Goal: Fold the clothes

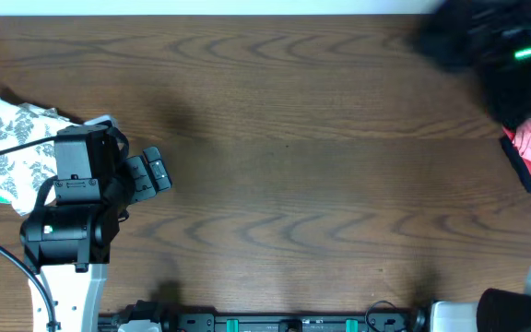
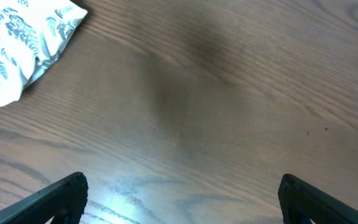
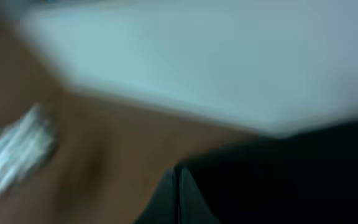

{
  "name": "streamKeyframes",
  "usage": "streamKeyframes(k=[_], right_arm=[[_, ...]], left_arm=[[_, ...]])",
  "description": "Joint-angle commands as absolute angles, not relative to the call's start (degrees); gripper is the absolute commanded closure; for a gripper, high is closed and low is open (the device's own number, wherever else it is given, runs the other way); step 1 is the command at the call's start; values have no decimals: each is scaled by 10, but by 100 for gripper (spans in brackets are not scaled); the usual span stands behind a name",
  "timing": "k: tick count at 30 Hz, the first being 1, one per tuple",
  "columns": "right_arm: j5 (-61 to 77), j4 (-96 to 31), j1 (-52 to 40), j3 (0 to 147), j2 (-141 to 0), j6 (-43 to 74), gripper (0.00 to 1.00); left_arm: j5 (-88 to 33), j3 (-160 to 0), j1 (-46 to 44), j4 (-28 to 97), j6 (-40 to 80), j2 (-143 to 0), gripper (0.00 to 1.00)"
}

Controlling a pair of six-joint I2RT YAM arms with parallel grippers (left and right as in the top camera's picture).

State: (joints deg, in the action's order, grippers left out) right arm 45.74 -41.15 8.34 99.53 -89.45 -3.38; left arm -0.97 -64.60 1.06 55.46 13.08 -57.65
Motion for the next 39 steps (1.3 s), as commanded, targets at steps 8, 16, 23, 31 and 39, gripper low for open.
streamKeyframes(k=[8, 16, 23, 31, 39], right_arm=[[11, -740, -82, 1001, -1011, -261, 99], [-129, -663, -10, 1001, -1017, 4, 77], [-6, -668, 11, 1001, -1017, -59, 74], [30, -771, -1, 997, -1017, -129, 71], [24, -773, 7, 926, -1017, -75, 63]], left_arm=[[-9, -659, 9, 555, 121, -577, 2], [-9, -659, 9, 557, 121, -577, 2], [-9, -659, 9, 557, 121, -579, 2], [-100, -659, 9, 557, 121, -585, 2], [-221, -624, -21, 584, 122, -654, 2]])
